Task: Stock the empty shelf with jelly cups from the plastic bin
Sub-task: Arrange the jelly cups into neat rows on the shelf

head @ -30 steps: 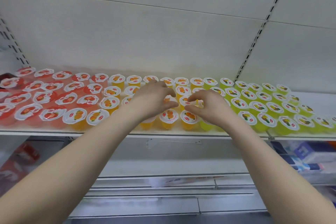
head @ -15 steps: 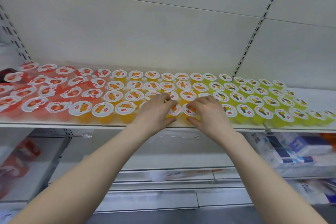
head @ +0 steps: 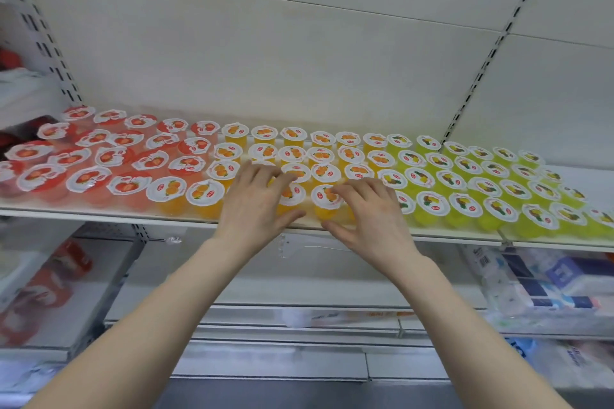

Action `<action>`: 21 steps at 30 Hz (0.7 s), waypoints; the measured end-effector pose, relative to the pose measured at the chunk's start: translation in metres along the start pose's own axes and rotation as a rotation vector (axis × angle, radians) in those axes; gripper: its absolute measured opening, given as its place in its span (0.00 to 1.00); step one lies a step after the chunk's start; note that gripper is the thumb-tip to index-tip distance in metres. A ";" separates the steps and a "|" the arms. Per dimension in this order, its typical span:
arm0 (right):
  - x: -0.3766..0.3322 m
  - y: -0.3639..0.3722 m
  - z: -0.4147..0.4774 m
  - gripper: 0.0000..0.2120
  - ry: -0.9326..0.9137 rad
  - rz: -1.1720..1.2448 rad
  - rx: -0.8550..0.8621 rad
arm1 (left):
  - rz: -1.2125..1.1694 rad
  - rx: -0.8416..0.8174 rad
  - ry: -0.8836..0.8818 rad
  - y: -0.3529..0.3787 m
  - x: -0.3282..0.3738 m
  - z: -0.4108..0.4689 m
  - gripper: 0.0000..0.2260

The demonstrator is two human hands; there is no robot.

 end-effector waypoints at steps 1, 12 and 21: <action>-0.002 0.004 0.001 0.24 0.005 -0.007 -0.014 | 0.011 -0.015 -0.018 0.000 -0.004 -0.001 0.25; -0.006 0.009 0.007 0.16 0.052 -0.027 0.024 | -0.017 -0.056 -0.105 0.010 -0.001 -0.004 0.20; -0.010 -0.001 0.040 0.20 0.080 0.084 0.040 | 0.013 -0.039 -0.019 0.004 -0.012 -0.007 0.28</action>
Point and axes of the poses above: each hand's wrist, its own z-axis towards the middle knuckle, its own y-axis out of the palm, x = y × z, the point moved 4 cm from there along z, towards the middle knuckle, and after that the axes turned 3 degrees about x, right-handed, at the moved point
